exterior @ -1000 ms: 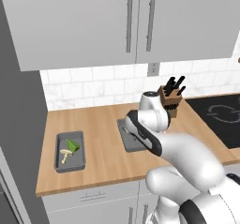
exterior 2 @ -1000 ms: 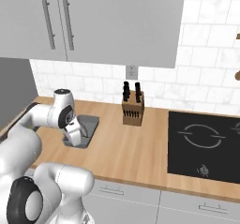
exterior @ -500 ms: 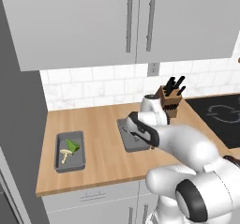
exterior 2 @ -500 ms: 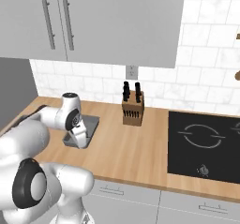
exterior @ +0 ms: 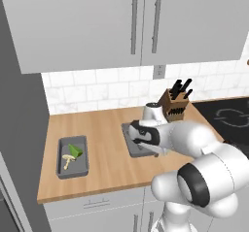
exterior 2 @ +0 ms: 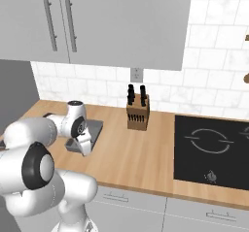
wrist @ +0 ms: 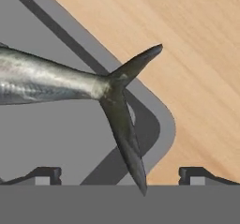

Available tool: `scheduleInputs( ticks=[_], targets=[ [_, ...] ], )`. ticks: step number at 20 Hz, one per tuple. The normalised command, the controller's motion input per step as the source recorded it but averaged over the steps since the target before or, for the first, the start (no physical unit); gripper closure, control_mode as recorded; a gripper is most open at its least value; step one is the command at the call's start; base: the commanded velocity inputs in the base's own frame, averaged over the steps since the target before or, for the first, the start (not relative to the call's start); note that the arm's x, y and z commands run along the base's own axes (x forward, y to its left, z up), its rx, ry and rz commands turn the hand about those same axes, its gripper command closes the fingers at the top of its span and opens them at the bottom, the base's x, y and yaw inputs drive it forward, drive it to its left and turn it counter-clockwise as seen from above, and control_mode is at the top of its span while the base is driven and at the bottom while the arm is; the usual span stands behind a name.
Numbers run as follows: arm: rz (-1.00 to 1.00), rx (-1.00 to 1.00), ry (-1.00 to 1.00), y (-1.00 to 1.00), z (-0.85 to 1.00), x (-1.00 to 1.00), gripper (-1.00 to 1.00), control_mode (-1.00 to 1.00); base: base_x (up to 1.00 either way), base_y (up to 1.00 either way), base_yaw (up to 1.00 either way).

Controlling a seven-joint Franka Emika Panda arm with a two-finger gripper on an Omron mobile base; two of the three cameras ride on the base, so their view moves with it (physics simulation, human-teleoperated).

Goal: Take the meat container that has the fish and place it on the second highest rack of the freezer. Then take the vegetable container that has the mushroom and lemon wedge and place it on the highest rack of the freezer.

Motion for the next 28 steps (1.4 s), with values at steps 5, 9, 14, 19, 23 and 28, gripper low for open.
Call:
scheduleInputs(
  ticks=[5,9,14,19,23,28],
  targets=[
    [-0.04,0.00,0.00,0.00,-0.10,0.19,-1.00,-1.00,0.00,0.00,0.00],
    [-0.03,-0.01,0.01,0.00,-0.44,0.07,-1.00,-1.00,0.00,0.00,0.00],
    [-0.01,0.00,0.00,0.00,-0.17,0.01,1.00,-1.00,0.00,0.00,0.00],
    [0.00,0.00,0.00,0.00,0.00,0.00,1.00,-1.00,0.00,0.00,0.00],
    [0.00,0.00,0.00,0.00,0.00,0.00,1.00,-1.00,0.00,0.00,0.00],
    [-0.02,0.00,0.00,0.00,0.00,-0.09,1.00,-1.00,0.00,0.00,0.00]
  ],
)
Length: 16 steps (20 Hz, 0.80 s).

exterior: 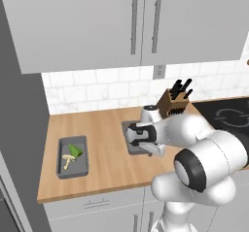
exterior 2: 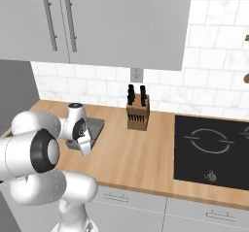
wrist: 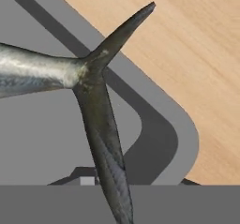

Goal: Take the meat container that has the fish and place it on the second highest rack of the freezer. Then take the vegetable container that has the mushroom and lemon wedge and place it on the highest rack of the freezer.

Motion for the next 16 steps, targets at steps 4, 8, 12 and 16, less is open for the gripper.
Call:
scheduleInputs(
  ticks=[4,8,12,16],
  targets=[
    [-0.15,0.02,-0.08,0.00,0.16,-0.48,1.00,-1.00,0.00,0.00,0.00],
    [-0.29,0.09,-0.20,-0.01,0.88,-0.80,1.00,-1.00,0.00,0.00,0.00],
    [-0.23,0.11,-0.25,-0.13,1.00,-0.96,1.00,-1.00,0.00,0.00,0.00],
    [-0.18,0.14,-0.23,-0.29,1.00,-1.00,1.00,-1.00,0.00,0.00,0.00]
  ],
)
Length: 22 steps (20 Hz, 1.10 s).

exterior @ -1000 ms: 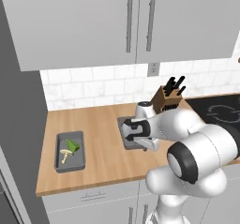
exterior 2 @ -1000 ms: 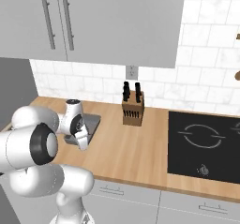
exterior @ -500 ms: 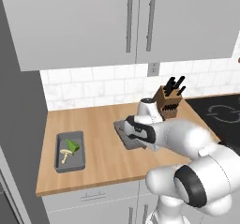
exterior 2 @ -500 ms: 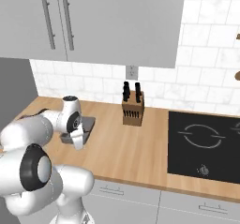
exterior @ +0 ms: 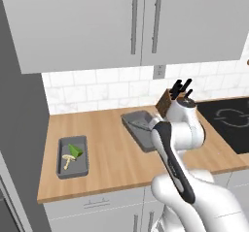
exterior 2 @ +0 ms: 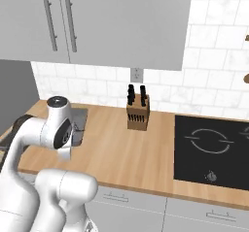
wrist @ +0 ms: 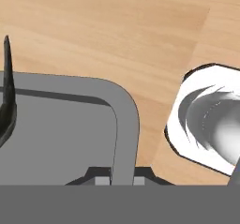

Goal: Take the meat container that has the fish and place it on the second highest rack of the freezer. Then take the vegetable container that has the mushroom and lemon wedge and place it on the highest rack of the freezer.

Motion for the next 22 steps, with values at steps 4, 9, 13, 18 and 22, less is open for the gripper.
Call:
scheduleInputs(
  ticks=[4,9,13,18,22],
  targets=[
    [-0.12,0.12,-0.18,-0.10,1.00,-0.98,1.00,-1.00,0.00,0.00,0.00],
    [0.00,0.02,0.02,0.00,1.00,-0.81,1.00,-1.00,0.00,0.00,0.00],
    [0.04,-0.05,0.10,0.04,0.22,-0.72,1.00,1.00,-0.25,0.00,0.02],
    [0.00,0.00,0.00,0.00,0.00,0.00,1.00,1.00,-1.00,0.10,0.17],
    [0.00,0.00,0.00,0.00,0.00,0.00,1.00,1.00,-0.99,0.42,0.56]
  ],
)
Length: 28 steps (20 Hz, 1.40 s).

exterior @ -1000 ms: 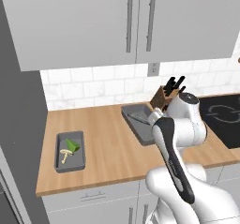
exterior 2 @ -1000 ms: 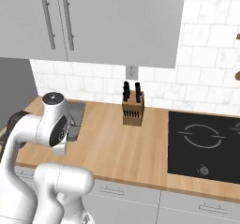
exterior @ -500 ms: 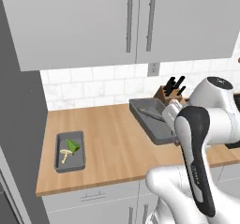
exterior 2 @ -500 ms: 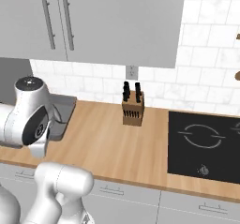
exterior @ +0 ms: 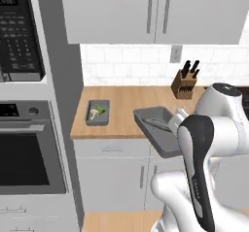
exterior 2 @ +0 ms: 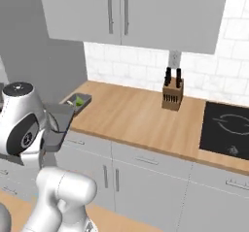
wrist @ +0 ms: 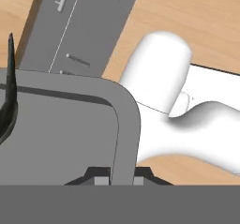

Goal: Take the meat container that has the fish and place it on the second highest rack of the freezer. Then take the vegetable container that has the mushroom and lemon wedge and place it on the highest rack of the freezer.

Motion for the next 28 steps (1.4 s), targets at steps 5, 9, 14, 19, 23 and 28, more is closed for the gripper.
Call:
scheduleInputs(
  ticks=[5,9,14,19,23,28],
  targets=[
    [0.00,0.00,0.00,0.00,0.00,0.00,1.00,1.00,-0.49,0.69,0.77],
    [0.00,0.00,0.00,0.00,0.00,0.00,1.00,1.00,-0.09,0.99,0.67],
    [0.00,0.00,0.00,0.00,0.00,0.00,1.00,1.00,0.28,1.00,0.37],
    [0.00,0.00,0.00,0.00,0.00,0.00,1.00,1.00,0.95,1.00,0.22],
    [0.00,0.00,0.00,0.00,0.00,0.00,1.00,1.00,1.00,1.00,0.11],
    [0.00,0.00,0.00,0.00,0.00,0.00,1.00,1.00,1.00,1.00,0.02]
  ],
)
